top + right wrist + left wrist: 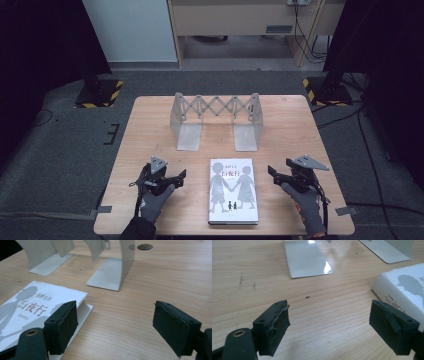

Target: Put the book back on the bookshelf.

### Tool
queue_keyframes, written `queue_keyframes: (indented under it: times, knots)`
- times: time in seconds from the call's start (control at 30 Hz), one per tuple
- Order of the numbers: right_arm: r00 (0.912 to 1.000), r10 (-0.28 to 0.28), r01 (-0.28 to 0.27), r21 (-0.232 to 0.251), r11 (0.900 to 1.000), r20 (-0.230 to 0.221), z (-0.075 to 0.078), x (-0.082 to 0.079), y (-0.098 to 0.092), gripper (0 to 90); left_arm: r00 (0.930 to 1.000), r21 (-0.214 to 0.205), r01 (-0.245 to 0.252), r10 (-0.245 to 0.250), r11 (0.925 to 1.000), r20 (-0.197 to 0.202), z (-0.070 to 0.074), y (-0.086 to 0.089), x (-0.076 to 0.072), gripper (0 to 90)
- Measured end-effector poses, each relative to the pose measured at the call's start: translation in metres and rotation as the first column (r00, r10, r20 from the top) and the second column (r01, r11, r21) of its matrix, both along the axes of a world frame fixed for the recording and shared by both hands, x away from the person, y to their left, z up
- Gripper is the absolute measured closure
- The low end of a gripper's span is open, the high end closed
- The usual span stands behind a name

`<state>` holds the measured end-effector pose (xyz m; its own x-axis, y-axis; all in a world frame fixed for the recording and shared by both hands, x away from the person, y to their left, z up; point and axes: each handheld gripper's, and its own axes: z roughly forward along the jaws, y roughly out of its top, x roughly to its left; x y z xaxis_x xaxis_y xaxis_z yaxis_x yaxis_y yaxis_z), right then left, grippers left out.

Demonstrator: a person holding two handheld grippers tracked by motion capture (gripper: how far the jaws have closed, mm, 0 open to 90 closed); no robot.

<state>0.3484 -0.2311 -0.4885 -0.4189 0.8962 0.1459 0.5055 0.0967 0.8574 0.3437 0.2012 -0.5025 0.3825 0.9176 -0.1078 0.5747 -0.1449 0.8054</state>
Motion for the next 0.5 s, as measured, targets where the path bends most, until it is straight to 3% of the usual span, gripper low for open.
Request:
queue_keyframes:
  times: [0.1, 0.5]
  knots:
    - [0.9996, 0.028, -0.028, 0.007, 0.9996, -0.003, -0.001, -0.002, 0.009, 20.0, 0.9998, 0.015, 0.018, -0.018, 0.9997, -0.002, -0.001, -0.004, 0.0, 13.0]
    - [0.9922, 0.113, -0.112, 0.02, 0.9935, -0.054, -0.009, -0.007, 0.044, 21.7, 0.9983, -0.016, 0.057, -0.057, 0.9982, -0.013, -0.002, -0.02, -0.003, 9.1]
